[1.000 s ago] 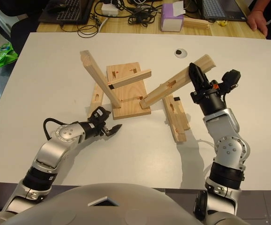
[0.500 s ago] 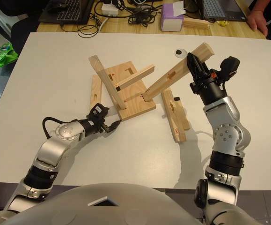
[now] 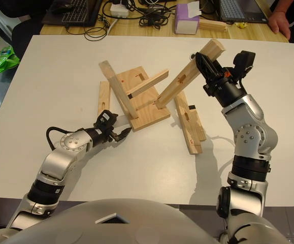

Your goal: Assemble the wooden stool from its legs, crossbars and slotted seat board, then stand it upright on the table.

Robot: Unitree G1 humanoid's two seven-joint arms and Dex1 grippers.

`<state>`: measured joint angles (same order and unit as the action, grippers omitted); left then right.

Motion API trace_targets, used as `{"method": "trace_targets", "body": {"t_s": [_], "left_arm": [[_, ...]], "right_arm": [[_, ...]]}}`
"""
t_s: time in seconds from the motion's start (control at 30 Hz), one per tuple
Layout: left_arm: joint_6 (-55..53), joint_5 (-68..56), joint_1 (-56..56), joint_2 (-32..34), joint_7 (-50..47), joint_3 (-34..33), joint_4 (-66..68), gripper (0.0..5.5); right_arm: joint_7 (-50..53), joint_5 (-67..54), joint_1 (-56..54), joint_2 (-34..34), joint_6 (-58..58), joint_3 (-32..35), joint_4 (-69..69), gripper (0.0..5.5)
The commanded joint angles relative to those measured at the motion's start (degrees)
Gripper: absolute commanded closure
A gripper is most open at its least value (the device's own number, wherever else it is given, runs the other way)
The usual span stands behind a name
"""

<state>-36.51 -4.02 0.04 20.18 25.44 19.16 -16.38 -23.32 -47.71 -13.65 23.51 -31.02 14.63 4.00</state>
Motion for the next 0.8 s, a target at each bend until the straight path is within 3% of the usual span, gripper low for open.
{"method": "trace_targets", "body": {"t_s": [0.03,0.8], "left_arm": [[0.29,0.56,-0.06,0.18,-0.08,-0.24,0.46,1.57],[1.72,0.76,-0.95,-0.6,-0.54,-0.22,1.29,1.57]], "right_arm": [[1.0,4.7,0.6,1.08,-0.56,-0.71,-2.31,4.48],[-3.03,10.98,-1.47,1.52,-2.05,-6.08,-2.16,4.48]]}}
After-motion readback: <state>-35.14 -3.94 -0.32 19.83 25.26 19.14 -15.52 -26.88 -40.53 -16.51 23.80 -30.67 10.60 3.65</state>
